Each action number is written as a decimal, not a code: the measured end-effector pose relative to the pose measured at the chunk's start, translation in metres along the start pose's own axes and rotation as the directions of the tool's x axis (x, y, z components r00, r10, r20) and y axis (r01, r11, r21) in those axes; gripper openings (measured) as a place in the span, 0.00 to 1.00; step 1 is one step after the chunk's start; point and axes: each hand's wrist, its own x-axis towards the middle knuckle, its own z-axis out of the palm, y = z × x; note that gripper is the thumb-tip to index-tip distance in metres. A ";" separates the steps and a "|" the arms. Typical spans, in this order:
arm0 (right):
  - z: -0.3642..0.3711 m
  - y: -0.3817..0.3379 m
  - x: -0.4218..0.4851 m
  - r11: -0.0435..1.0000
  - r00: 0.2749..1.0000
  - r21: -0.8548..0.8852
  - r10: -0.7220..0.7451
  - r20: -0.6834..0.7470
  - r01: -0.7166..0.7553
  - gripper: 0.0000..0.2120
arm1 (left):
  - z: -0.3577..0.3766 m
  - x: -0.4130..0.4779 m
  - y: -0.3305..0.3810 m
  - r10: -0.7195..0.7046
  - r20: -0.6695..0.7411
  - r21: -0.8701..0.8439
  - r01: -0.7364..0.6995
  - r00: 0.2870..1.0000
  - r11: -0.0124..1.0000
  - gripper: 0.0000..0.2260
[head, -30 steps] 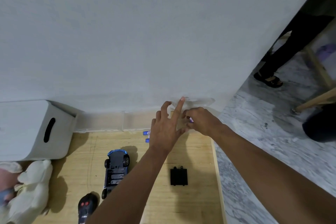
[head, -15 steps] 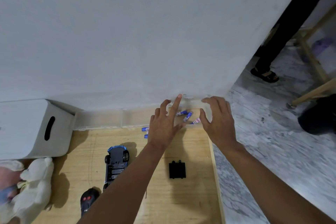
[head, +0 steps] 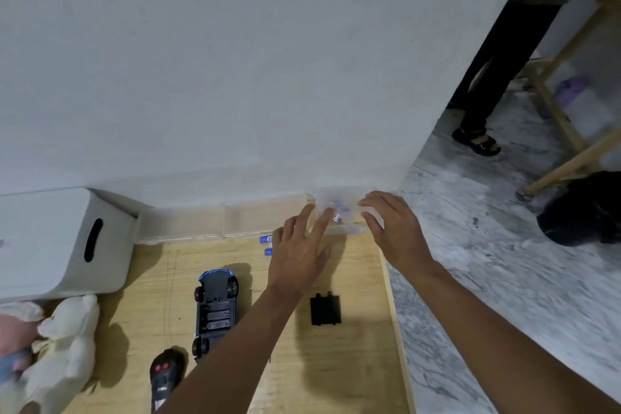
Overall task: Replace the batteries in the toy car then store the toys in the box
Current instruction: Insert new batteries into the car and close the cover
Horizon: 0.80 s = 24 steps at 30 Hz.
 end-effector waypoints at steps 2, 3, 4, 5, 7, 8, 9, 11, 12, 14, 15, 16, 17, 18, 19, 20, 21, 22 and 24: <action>0.007 0.004 -0.009 1.000 0.999 -0.008 0.024 0.031 -0.023 0.12 | 0.003 -0.003 -0.001 0.023 0.007 0.044 -0.024 1.000 0.999 0.31; 0.010 0.007 -0.013 0.999 0.998 -0.019 0.033 0.046 -0.033 0.13 | 0.005 -0.003 0.000 0.031 0.023 0.061 -0.033 0.999 0.998 0.31; 0.013 0.009 -0.016 0.999 0.997 -0.025 0.042 0.061 -0.041 0.13 | 0.005 -0.002 0.001 0.033 0.038 0.071 -0.036 0.999 0.997 0.30; 0.015 0.010 -0.017 0.998 0.996 -0.022 0.052 0.077 -0.051 0.14 | 0.005 0.000 0.002 0.027 0.046 0.071 -0.030 0.999 0.997 0.29; 0.016 0.009 -0.017 0.998 0.991 -0.014 0.069 0.114 -0.068 0.16 | 0.004 0.005 0.004 0.004 0.042 0.051 -0.006 0.999 0.999 0.26; 0.015 0.008 -0.015 0.997 0.989 -0.022 0.072 0.133 -0.070 0.17 | 0.003 0.009 0.005 -0.005 0.031 0.039 0.004 0.999 0.999 0.23; 0.015 0.007 -0.012 0.997 0.986 -0.036 0.073 0.147 -0.069 0.18 | 0.003 0.014 0.006 -0.009 0.016 0.027 0.009 1.000 1.000 0.20; 0.015 0.004 -0.007 0.996 0.984 -0.064 0.078 0.157 -0.069 0.19 | 0.004 0.022 0.006 -0.009 -0.019 0.003 0.009 1.000 1.000 0.15; 0.015 0.003 -0.005 0.994 0.985 -0.079 0.083 0.154 -0.071 0.18 | 0.004 0.025 0.007 -0.008 -0.029 -0.005 0.008 1.000 1.000 0.14; 0.016 0.002 -0.005 0.992 0.987 -0.103 0.086 0.138 -0.072 0.17 | 0.006 0.028 0.008 -0.012 -0.033 -0.014 0.012 0.999 1.000 0.12; 0.017 0.001 -0.006 0.991 0.989 -0.114 0.081 0.127 -0.067 0.17 | 0.006 0.028 0.008 -0.019 -0.028 -0.014 0.019 0.999 1.000 0.12; 0.019 0.001 -0.007 0.990 0.991 -0.128 0.074 0.115 -0.059 0.16 | 0.007 0.028 0.008 -0.027 -0.017 -0.011 0.026 0.999 1.000 0.12; 0.021 0.000 -0.009 0.988 0.992 -0.147 0.068 0.104 -0.052 0.16 | 0.007 0.027 0.008 -0.033 -0.005 -0.008 0.033 0.999 0.999 0.12; 0.022 -0.001 -0.009 0.985 0.993 -0.168 0.066 0.100 -0.049 0.16 | 0.009 0.024 0.008 -0.037 0.008 -0.008 0.037 0.999 0.999 0.13; 0.024 -0.003 -0.010 0.981 0.993 -0.189 0.067 0.099 -0.047 0.15 | 0.010 0.021 0.009 -0.039 0.021 -0.013 0.039 0.999 0.999 0.14; 0.024 -0.003 -0.010 0.977 0.992 -0.209 0.069 0.102 -0.047 0.15 | 0.010 0.019 0.009 -0.040 0.032 -0.021 0.041 0.999 0.999 0.16; 0.024 -0.005 -0.010 0.973 0.992 -0.226 0.072 0.105 -0.047 0.16 | 0.010 0.017 0.010 -0.041 0.043 -0.031 0.043 0.998 0.999 0.17; 0.023 -0.007 -0.010 0.969 0.991 -0.244 0.075 0.111 -0.046 0.16 | 0.007 0.015 0.010 -0.043 0.064 -0.037 0.046 0.997 0.998 0.19; 0.021 -0.013 -0.008 0.958 0.986 -0.285 0.083 0.142 -0.039 0.17 | -0.004 0.014 0.012 -0.040 0.156 -0.036 0.047 0.987 0.998 0.23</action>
